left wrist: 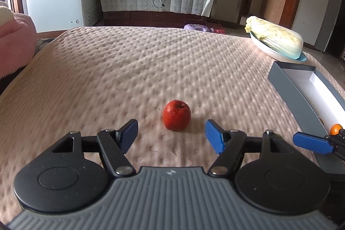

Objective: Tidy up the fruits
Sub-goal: 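Approach the green lime with the right tool and the apple with the left, then grasp the green lime with the right tool while the left tool grasps the red apple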

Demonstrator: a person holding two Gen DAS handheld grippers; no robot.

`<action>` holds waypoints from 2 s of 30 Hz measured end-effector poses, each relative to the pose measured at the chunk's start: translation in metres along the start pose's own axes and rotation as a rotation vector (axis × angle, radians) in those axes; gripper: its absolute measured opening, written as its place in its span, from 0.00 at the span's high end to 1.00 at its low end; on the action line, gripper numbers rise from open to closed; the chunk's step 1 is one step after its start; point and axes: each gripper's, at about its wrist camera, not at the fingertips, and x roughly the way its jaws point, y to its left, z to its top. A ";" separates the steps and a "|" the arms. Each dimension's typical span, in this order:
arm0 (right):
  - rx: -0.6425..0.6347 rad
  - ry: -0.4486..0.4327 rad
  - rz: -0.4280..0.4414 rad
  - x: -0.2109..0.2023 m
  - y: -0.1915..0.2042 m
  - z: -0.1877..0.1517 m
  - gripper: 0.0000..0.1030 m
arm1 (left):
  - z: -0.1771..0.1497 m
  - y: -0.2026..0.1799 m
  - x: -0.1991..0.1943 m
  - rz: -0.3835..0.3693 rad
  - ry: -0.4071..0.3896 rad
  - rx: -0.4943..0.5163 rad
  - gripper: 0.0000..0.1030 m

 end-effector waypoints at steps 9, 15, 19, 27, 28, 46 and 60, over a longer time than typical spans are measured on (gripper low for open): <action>0.003 0.020 0.005 0.011 0.002 -0.001 0.54 | -0.001 0.002 0.018 0.021 0.031 -0.022 0.29; -0.007 0.028 0.006 0.016 0.003 -0.001 0.57 | 0.000 -0.004 0.021 0.018 0.029 -0.027 0.31; -0.006 0.029 0.008 0.018 0.005 -0.001 0.58 | 0.001 -0.007 0.023 0.021 0.022 -0.026 0.36; -0.003 0.029 -0.008 0.023 0.005 -0.001 0.71 | 0.001 -0.007 0.022 0.033 0.012 -0.027 0.63; -0.002 0.028 -0.007 0.023 0.004 -0.001 0.71 | 0.001 -0.007 0.022 0.028 0.012 -0.029 0.64; 0.002 -0.016 0.061 -0.009 0.000 0.005 0.72 | 0.007 -0.016 0.014 0.046 0.011 -0.019 0.65; 0.002 -0.044 0.091 -0.028 -0.006 0.005 0.72 | 0.015 -0.032 0.002 0.047 -0.012 0.003 0.65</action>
